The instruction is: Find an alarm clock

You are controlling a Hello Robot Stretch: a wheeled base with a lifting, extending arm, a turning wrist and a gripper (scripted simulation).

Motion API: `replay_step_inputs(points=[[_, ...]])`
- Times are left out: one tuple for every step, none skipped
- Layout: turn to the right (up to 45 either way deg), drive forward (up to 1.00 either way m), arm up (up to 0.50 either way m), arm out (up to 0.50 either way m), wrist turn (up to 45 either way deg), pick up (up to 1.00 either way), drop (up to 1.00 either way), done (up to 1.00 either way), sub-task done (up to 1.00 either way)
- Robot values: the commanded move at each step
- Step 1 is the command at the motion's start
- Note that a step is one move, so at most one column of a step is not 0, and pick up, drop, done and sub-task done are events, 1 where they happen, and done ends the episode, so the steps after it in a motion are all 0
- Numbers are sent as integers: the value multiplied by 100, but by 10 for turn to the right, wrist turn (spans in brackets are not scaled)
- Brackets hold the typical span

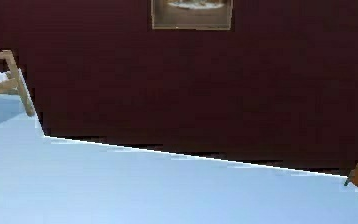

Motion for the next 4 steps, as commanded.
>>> replay_step_inputs(points=[[0, 60, 0, 0, 0, 0, 0, 0, 0], [-450, 0, 0, 0, 0, 0, 0, 0, 0], [-60, 0, 0, 0, 0, 0, 0, 0, 0], [0, 100, 0, 0, 0, 0, 0, 0, 0]])
